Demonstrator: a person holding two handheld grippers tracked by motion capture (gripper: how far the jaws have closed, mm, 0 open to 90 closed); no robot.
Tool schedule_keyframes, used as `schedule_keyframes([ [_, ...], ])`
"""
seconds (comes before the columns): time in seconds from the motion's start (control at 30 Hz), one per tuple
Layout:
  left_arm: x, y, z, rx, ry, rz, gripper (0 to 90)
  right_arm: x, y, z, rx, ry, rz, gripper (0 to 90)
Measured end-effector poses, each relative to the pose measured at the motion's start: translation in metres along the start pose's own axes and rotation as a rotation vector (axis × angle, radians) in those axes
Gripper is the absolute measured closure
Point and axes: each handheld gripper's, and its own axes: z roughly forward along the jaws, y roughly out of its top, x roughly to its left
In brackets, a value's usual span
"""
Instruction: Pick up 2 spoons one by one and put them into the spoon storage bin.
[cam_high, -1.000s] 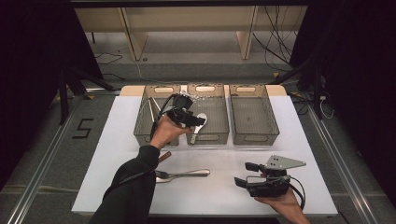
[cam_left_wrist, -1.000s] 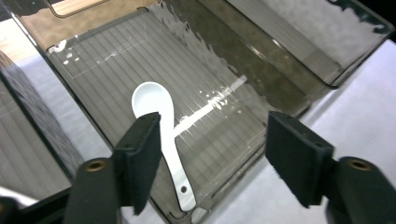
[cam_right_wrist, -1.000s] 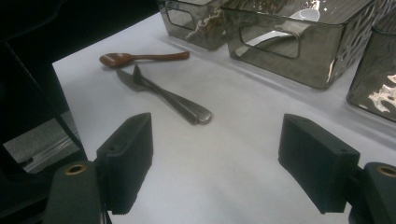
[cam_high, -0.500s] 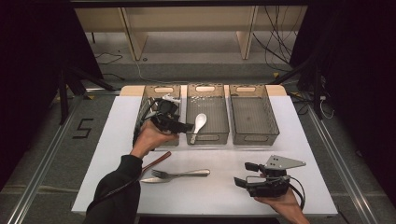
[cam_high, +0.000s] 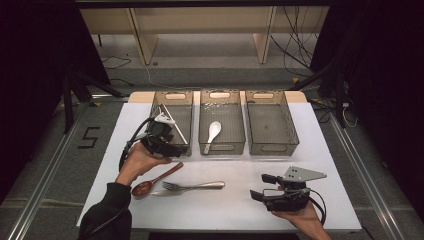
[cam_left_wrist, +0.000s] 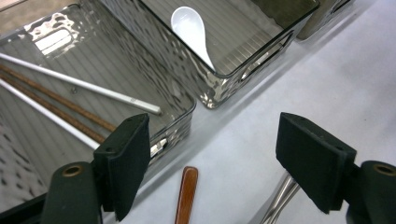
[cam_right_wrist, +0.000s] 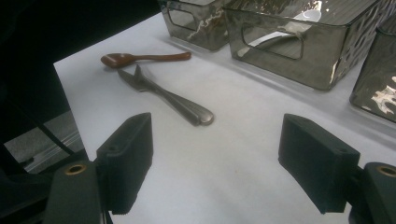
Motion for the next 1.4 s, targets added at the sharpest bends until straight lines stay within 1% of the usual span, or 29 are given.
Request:
schedule_keyframes([
  [0.03,0.001,-0.003,-0.001,-0.003,0.002,-0.008,25.4,0.0,0.0,0.0,0.001,0.0,0.0,27.0],
  [0.07,0.002,-0.006,-0.003,-0.004,0.005,-0.006,25.2,0.0,0.0,0.0,0.001,0.0,-0.001,27.0],
  [0.13,0.003,-0.013,-0.005,-0.012,0.008,-0.015,25.2,0.0,0.0,0.001,0.001,0.0,-0.001,27.0],
  [0.17,0.004,-0.015,-0.005,-0.006,0.006,-0.015,25.2,0.0,0.0,0.001,0.001,0.0,0.0,27.0],
  [0.2,0.004,-0.017,-0.005,0.01,0.008,-0.009,25.2,0.0,0.0,0.001,0.002,0.001,0.0,27.0],
  [0.27,0.005,-0.02,-0.004,0.014,0.016,-0.012,24.9,0.001,0.0,0.001,0.004,0.002,0.0,27.0],
  [0.3,0.005,-0.022,-0.004,0.017,0.009,-0.016,24.9,0.001,0.0,0.001,0.004,0.002,-0.002,27.0],
  [0.33,0.005,-0.023,-0.004,0.029,0.009,-0.008,24.9,0.001,0.0,0.001,0.005,0.003,-0.006,27.0],
  [0.43,0.007,-0.027,-0.004,0.053,0.03,-0.009,24.8,0.002,0.001,0.0,-0.001,0.003,-0.006,27.0],
  [0.53,0.011,-0.03,-0.005,0.067,0.034,-0.015,24.8,0.001,0.0,0.0,-0.002,0.002,-0.004,27.0],
  [0.57,0.012,-0.032,-0.005,0.074,0.035,-0.019,24.6,0.001,0.0,0.0,-0.002,0.001,-0.006,27.0],
  [0.63,0.014,-0.035,-0.005,0.096,0.04,-0.013,24.5,0.001,0.0,0.0,-0.002,0.003,-0.005,27.0],
  [0.67,0.015,-0.037,-0.004,0.104,0.043,-0.017,24.3,0.001,0.0,0.0,-0.003,0.002,-0.006,27.0],
  [0.77,0.018,-0.041,-0.001,0.123,0.063,-0.017,23.9,0.001,0.0,0.0,-0.004,0.001,-0.006,27.0],
  [0.83,0.02,-0.043,0.0,0.144,0.067,-0.013,23.9,0.002,0.001,0.0,-0.002,0.002,-0.006,26.9],
  [0.87,0.02,-0.045,0.001,0.149,0.07,-0.018,23.9,0.002,0.001,0.0,-0.002,0.002,-0.007,26.9],
  [1.07,0.026,-0.053,0.007,0.219,0.088,-0.023,24.0,0.001,0.0,-0.001,-0.011,-0.004,-0.008,26.9],
  [1.13,0.028,-0.056,0.008,0.24,0.088,-0.025,24.3,0.002,0.0,-0.001,-0.012,-0.004,-0.01,26.9],
  [1.17,0.029,-0.057,0.009,0.248,0.088,-0.02,24.6,0.002,0.0,-0.001,-0.013,-0.003,-0.012,26.9],
  [1.27,0.032,-0.06,0.01,0.279,0.093,-0.028,24.8,0.002,0.0,-0.001,-0.013,-0.004,-0.013,26.9],
  [1.4,0.033,-0.063,0.013,0.315,0.092,-0.02,25.4,0.002,0.001,-0.001,-0.014,-0.003,-0.013,26.9],
])
